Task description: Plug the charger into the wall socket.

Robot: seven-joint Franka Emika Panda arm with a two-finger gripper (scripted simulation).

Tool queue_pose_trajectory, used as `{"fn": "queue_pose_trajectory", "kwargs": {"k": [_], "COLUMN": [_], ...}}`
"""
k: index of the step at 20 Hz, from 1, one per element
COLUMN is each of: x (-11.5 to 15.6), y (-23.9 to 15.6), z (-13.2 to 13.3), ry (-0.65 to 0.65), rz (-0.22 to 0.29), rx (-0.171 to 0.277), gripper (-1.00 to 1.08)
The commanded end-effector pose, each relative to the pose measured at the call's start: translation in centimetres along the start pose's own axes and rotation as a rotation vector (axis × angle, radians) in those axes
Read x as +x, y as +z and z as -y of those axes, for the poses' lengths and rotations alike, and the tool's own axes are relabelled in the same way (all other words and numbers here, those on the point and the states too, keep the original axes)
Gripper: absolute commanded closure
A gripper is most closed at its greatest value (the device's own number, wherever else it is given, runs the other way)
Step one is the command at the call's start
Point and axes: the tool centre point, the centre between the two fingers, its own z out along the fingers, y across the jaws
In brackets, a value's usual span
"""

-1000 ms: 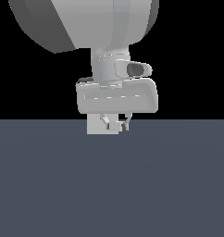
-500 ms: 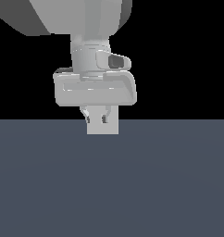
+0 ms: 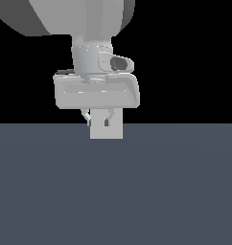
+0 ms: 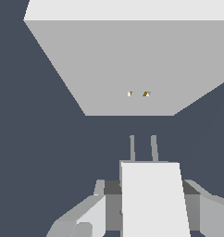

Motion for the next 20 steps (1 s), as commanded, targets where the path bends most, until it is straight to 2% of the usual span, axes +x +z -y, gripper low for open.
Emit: {"fn": "queue_pose_trajectory", "kwargs": {"k": [1,13,20], "x": [0.3,3.9,4.6], "y": [0.1,1.2,1.4], "z": [0.0,0.0,0.0], "ry": [0.000,0.001,0.000], "rz": [0.000,0.001,0.001], "rx": [0.000,0.002,0.001], "gripper": [1.08,1.08,1.08]}}
